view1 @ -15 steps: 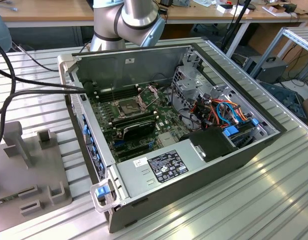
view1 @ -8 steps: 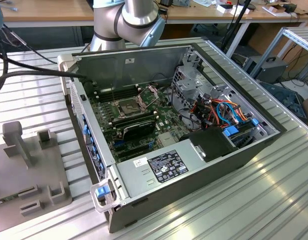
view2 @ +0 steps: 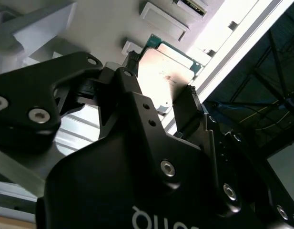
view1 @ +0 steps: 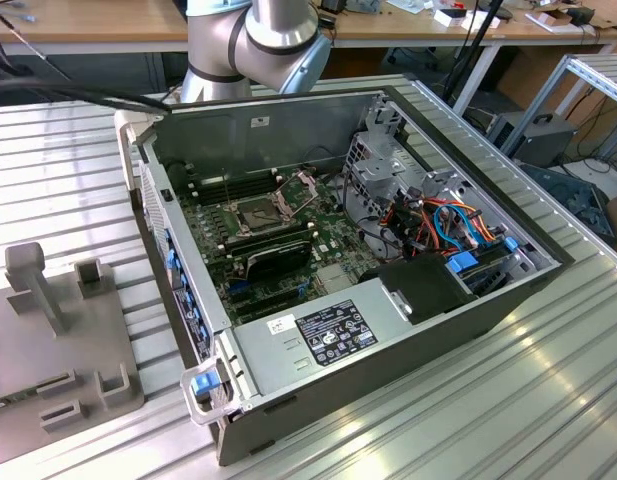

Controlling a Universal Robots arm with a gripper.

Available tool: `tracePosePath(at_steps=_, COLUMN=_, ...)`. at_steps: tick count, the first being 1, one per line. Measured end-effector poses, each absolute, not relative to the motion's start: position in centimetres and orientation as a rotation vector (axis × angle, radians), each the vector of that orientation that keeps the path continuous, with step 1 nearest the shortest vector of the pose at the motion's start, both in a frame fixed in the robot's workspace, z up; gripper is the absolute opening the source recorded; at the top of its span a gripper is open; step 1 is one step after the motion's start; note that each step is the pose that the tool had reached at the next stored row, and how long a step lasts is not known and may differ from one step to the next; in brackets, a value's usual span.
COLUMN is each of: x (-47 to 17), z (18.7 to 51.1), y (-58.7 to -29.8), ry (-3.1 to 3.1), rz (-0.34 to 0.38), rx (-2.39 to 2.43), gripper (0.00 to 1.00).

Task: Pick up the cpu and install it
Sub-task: 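Pick up the cpu and move it towards the insertion slot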

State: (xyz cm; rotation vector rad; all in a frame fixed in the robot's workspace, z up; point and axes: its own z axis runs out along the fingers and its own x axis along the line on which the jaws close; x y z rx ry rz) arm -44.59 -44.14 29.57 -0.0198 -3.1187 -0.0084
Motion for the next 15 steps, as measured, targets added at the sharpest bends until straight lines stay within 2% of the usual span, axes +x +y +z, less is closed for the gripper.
tracePosePath(at_steps=3, x=-44.6, z=31.1, y=-44.1, ry=-3.12, rz=-0.008, rx=-0.02, gripper=0.54)
tracePosePath(at_steps=4, x=-44.6, z=32.8, y=-44.1, ry=-3.121, rz=-0.009, rx=-0.02, gripper=0.54)
tracePosePath(at_steps=7, x=-44.6, z=35.1, y=-44.0, ry=-3.123, rz=-0.008, rx=-0.02, gripper=0.54)
tracePosePath(at_steps=15, x=-44.6, z=38.5, y=-43.9, ry=-3.127, rz=-0.009, rx=-0.02, gripper=0.54)
